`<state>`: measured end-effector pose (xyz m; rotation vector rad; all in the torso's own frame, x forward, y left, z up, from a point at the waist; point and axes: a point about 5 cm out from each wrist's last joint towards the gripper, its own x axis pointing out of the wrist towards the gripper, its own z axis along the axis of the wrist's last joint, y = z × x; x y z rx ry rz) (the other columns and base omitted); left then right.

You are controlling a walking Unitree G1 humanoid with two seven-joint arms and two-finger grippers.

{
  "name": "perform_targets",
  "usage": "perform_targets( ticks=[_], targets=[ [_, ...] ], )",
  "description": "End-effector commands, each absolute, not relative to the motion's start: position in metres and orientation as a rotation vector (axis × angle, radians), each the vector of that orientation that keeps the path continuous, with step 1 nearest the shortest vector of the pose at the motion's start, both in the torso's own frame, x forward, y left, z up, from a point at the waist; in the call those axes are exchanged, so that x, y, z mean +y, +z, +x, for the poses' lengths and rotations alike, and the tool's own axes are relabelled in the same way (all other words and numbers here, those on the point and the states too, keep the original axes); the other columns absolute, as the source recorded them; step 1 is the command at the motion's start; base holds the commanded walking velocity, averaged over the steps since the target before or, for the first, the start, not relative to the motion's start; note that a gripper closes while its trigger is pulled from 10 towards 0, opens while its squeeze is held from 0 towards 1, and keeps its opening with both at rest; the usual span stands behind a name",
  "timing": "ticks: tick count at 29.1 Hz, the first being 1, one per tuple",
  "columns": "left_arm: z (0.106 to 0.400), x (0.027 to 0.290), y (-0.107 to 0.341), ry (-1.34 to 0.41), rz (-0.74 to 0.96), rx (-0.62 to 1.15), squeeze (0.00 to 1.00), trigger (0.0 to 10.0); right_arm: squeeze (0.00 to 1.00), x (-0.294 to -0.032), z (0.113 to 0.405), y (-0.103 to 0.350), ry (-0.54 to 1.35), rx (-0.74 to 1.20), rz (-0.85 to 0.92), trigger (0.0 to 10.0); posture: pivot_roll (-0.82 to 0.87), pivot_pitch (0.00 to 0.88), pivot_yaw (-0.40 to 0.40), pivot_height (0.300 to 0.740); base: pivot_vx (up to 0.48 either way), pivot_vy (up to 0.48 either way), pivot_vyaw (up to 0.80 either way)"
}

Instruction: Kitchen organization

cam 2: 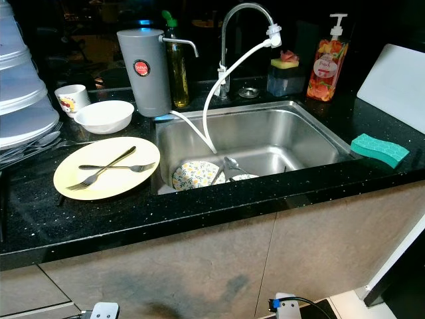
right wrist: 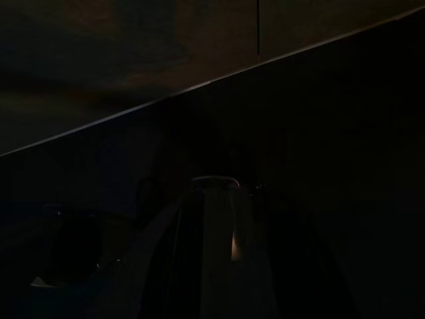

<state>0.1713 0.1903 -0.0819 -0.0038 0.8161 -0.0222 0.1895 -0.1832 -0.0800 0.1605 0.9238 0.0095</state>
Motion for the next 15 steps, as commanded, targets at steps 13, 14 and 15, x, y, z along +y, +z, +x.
perform_targets(
  ticks=[13, 14, 15],
  targets=[
    [0.1670, 0.1840, -0.0849, -0.022, -0.033, 0.823, 0.00, 10.0, 0.00, -0.1859, 0.1876, -0.0807, 0.013, 0.936, 0.160, 10.0, 0.00, 0.024, 0.000, 0.740, 0.000, 0.000, 0.00],
    [0.1667, 0.1830, -0.0851, -0.019, -0.036, 0.822, 0.00, 10.0, 0.00, -0.1856, 0.1870, -0.0810, 0.015, 0.938, 0.159, 10.0, 0.00, 0.024, -0.001, 0.740, 0.000, 0.000, 0.00],
    [0.1664, 0.1827, -0.0853, -0.018, -0.037, 0.822, 0.00, 10.0, 0.00, -0.1853, 0.1865, -0.0813, 0.016, 0.940, 0.158, 10.0, 0.00, 0.025, -0.001, 0.740, 0.000, 0.000, 0.00]
  ],
)
